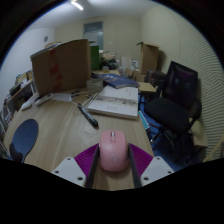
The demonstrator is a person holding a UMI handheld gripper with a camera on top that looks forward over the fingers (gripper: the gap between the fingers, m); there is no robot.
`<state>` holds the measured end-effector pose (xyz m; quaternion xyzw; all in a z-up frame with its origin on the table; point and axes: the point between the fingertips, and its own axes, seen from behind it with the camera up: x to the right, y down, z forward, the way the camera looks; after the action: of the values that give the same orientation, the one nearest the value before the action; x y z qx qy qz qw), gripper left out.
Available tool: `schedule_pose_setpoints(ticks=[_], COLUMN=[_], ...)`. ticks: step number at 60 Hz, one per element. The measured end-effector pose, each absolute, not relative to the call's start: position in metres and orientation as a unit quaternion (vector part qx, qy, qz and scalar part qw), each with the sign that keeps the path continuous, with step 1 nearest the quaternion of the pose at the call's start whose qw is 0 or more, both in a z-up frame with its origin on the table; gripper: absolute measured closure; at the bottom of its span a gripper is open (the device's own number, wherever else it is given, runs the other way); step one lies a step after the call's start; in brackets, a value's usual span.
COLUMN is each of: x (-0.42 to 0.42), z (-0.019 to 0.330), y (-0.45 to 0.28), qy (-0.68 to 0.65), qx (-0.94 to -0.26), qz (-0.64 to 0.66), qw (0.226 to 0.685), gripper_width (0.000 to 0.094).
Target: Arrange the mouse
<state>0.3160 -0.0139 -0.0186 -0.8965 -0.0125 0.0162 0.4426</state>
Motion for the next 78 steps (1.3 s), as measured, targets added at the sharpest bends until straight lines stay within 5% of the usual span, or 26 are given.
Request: schedule_pose_setpoints(ticks=[22, 28, 37, 43, 48, 64, 78], x=[0.317, 0.312, 0.245, 0.163, 0.096, -0.032, -0.050], z=[-0.008, 0.057, 0.200, 0.238, 0.215, 0.034, -0.014], y=[-0.014, -0.009, 0.008, 0.019, 0.015, -0.021, -0.031], qy=[0.060, 0.070, 0.043, 0.036, 0.026, 0.005, -0.023], qx=[-0.910, -0.886, -0.825, -0.811, -0.821, -0.897, -0.908], qz=[0.015, 0.010, 0.008, 0.027, 0.032, 0.030, 0.001], qw=[0.409, 0.458, 0.563, 0.583, 0.569, 0.442, 0.419], gripper_width=[0.0588, 0.0594, 0.0597, 0.0595, 0.0596, 0.0596, 0.0592])
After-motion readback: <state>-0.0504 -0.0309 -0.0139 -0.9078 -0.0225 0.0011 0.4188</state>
